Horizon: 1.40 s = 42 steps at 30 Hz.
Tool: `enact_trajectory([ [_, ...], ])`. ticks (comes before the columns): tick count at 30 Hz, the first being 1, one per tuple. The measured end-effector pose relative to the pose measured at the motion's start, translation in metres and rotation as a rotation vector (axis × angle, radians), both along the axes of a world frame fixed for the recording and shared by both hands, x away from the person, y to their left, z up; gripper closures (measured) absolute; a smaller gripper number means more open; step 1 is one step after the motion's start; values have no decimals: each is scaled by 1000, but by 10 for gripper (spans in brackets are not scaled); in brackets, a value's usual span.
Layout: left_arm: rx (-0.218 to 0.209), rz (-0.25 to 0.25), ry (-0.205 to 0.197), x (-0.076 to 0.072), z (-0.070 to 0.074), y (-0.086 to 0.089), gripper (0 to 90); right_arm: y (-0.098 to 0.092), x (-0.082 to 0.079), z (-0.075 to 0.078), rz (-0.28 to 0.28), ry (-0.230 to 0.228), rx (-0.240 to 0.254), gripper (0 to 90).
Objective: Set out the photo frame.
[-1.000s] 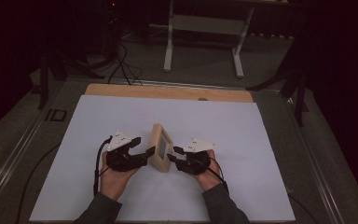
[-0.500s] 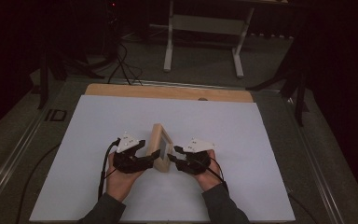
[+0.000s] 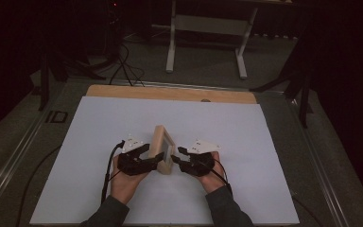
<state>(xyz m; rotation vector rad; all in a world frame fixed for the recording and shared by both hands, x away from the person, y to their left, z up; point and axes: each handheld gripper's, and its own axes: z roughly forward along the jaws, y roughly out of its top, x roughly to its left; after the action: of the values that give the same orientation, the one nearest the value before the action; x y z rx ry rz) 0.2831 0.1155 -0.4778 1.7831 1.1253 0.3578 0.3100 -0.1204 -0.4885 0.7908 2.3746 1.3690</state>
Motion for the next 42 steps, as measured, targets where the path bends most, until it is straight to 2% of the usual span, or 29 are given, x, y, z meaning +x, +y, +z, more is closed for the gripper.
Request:
enact_trajectory([
  [8, -4, -2, 25, 1, -3, -2, 381, -1, 0, 0, -2, 1, 1, 570],
  [17, -7, -15, 24, 0, -1, -3, 461, -3, 1, 1, -8, -2, 9, 565],
  [38, -10, -14, 38, 0, -1, -3, 483, -7, 2, 3, -21, -4, 19, 564],
  [42, -8, -2, 36, -1, 0, -1, 516, -8, 3, 3, -23, -7, 22, 564],
])
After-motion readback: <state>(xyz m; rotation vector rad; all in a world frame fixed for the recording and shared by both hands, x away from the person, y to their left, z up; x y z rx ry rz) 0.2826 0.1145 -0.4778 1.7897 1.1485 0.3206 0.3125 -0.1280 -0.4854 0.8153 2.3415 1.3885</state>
